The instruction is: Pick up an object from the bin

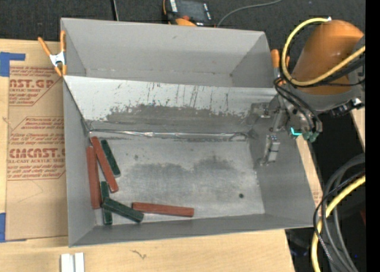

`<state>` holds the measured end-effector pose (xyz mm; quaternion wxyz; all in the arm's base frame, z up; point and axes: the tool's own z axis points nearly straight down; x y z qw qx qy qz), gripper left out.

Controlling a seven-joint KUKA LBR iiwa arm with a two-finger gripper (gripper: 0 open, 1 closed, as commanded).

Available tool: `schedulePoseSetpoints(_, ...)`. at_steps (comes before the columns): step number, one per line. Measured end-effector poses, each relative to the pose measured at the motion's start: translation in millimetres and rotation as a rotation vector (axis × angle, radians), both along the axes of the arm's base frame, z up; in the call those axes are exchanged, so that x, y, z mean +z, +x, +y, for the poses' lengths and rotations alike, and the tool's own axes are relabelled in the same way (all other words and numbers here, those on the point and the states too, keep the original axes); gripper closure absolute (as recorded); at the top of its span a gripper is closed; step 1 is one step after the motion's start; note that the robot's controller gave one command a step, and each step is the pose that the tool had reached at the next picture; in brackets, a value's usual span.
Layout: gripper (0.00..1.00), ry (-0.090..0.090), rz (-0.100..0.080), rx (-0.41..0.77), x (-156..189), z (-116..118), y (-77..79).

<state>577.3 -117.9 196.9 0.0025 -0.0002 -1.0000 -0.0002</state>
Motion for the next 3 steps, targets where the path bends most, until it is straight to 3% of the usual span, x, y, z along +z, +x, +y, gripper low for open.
schedulePoseSetpoints(1,0.00,0.003,-0.001,0.029,-35.6,68.0,-23.9)
schedulePoseSetpoints(2,0.00,0.004,0.002,0.142,-67.1,145.9,-97.5)
schedulePoseSetpoints(3,0.00,0.000,-0.008,0.328,-26.4,124.5,-93.5)
